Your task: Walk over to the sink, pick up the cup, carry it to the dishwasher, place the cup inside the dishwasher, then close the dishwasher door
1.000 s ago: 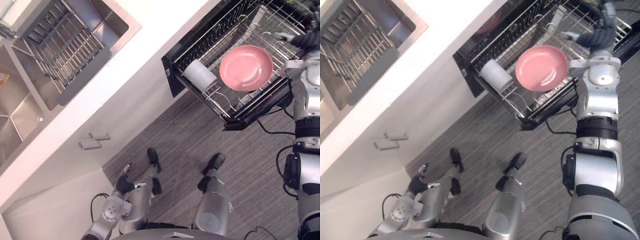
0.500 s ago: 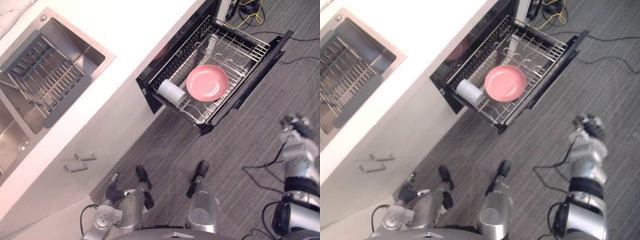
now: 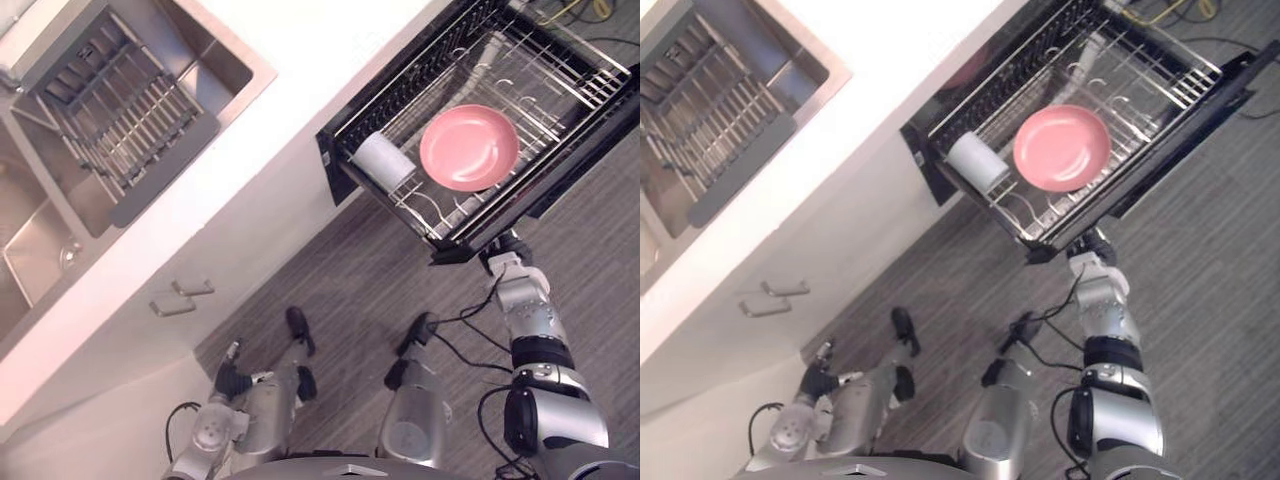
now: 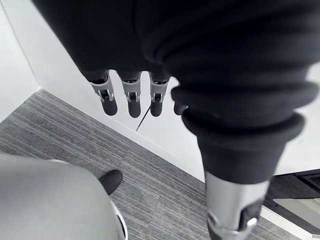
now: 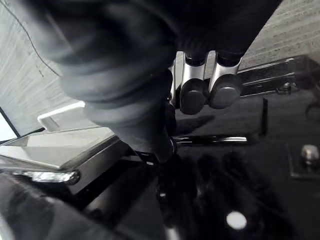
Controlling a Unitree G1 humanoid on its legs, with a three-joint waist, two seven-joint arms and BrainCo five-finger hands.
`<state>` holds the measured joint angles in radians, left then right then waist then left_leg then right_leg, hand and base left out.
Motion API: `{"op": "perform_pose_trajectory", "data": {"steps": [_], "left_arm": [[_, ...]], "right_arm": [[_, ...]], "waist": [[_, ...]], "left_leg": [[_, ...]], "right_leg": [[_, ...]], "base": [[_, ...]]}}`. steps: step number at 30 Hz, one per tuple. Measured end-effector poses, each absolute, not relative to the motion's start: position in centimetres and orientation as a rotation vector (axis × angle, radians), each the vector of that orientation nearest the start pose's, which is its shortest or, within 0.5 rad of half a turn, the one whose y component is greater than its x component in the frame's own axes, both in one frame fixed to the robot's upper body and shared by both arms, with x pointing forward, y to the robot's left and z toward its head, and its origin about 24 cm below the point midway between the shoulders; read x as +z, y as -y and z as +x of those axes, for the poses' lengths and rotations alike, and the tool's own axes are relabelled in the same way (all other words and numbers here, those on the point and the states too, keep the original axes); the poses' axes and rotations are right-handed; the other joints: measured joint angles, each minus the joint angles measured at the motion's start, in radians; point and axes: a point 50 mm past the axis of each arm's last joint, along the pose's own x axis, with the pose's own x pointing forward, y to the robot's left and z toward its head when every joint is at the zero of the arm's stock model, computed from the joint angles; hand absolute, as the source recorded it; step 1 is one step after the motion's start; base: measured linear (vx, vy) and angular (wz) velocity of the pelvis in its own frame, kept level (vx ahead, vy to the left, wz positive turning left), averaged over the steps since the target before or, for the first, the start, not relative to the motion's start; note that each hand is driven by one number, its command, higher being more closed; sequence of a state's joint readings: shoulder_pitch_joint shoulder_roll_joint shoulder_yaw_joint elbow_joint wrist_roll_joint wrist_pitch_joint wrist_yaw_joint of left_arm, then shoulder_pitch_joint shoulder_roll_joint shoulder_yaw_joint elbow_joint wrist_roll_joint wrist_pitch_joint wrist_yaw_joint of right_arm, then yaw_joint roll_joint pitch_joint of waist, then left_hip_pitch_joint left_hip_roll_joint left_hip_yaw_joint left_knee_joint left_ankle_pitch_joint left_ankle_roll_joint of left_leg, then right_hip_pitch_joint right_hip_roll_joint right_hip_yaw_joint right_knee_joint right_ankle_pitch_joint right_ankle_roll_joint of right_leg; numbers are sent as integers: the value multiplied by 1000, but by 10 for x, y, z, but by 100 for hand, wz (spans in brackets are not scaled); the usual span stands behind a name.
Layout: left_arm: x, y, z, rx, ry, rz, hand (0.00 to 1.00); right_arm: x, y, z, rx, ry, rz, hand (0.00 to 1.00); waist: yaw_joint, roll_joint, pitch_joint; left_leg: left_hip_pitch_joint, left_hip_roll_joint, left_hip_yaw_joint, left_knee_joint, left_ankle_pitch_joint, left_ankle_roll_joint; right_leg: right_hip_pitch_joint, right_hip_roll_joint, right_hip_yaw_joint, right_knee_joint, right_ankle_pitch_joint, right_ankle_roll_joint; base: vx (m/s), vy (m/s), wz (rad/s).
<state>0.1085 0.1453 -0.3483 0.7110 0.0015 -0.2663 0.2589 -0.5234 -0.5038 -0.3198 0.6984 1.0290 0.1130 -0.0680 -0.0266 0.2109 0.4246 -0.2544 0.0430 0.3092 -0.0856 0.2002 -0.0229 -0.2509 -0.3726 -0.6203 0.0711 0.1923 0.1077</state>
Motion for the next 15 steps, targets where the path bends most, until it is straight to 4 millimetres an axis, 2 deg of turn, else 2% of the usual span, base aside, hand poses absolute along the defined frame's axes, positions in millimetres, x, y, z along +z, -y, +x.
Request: {"op": "perform_pose_trajectory", "data": {"steps": [3,4,5,7,12,15], "left_arm": [[-108,-133,160,-64,-536,246,0],[-108,-127,160,-77,-535,238,0],[-108,-125,160,-85,-532,234,0],[-106,-114,159,-108,-528,203,0],[-103,-106,161,-122,-512,169,0],[-100,-104,162,-127,-499,161,0]], "right_arm": [[116,337,337,-450,17,649,100],[128,336,344,-436,20,607,100],[134,335,348,-433,18,583,100],[158,331,362,-418,13,482,100],[201,329,375,-416,36,285,100],[227,331,380,-440,43,157,100]], "waist": [[14,44,2],[17,65,2],[19,75,3],[51,103,-11],[111,117,-22],[139,119,-23]], "left_leg": [[-19,-15,-20,0,3,5],[-26,-17,-32,0,4,6],[-29,-18,-38,0,5,7],[-52,-23,-70,0,12,-1],[-98,-36,-140,0,13,-2],[-117,-59,-177,0,14,-3]], "right_leg": [[-15,-23,-14,29,-7,8],[-16,-29,-23,39,-13,4],[-17,-32,-27,46,-18,7],[-42,-42,-36,72,-26,7],[-72,-74,-83,143,-55,1],[-82,-117,-111,206,-84,6]], "base": [[9,-4,22],[-11,-18,21],[-24,-28,22],[-29,-41,16],[-23,-43,34],[-11,-16,43]]}}
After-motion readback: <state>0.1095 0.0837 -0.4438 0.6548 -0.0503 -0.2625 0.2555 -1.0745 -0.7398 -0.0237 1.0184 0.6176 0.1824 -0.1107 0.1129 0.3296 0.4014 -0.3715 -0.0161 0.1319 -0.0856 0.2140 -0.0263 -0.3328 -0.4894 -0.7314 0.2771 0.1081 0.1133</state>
